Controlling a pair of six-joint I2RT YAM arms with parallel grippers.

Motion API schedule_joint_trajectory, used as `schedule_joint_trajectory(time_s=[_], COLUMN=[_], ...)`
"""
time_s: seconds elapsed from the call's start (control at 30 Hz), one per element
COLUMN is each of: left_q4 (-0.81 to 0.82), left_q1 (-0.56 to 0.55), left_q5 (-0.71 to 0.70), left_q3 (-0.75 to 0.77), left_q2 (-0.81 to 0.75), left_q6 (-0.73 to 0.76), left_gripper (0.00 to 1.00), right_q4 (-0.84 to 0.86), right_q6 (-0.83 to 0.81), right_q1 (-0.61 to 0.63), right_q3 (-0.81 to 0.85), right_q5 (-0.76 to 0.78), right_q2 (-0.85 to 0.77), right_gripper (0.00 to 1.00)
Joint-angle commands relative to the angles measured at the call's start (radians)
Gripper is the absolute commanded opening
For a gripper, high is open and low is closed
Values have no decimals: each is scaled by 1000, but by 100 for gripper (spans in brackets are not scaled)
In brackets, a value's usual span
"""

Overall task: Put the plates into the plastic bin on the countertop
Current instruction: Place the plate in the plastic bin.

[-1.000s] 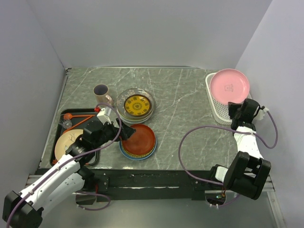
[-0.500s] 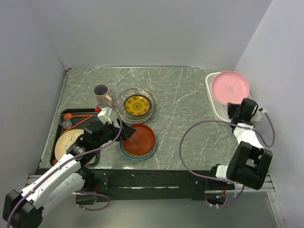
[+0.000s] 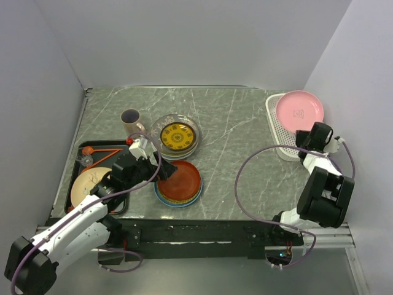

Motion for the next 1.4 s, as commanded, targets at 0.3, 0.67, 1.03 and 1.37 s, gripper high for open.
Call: schedule_joint_trajectory(time_s=[0.3,0.67,1.03,1.37], left_q4=[73,70,88,85], left_q1=[-1,-1,-1,1], left_q5=[22,24,33,42], left_q3=[3,-3,-18,-14], left_q2=[27,17,4,13], left_q6=[16,11,5,8], left_gripper=[99,99,99,99], right_q4=[55,52,84,133], right_q6=[-57,-86,-108,-128], right_q1=[-9,-15,-61,-67], right_q3=[93,88,68,54], right_q5=[26,-7,-120,-195], right_q2=[73,102,146,166], right_gripper=[0,0,6,28])
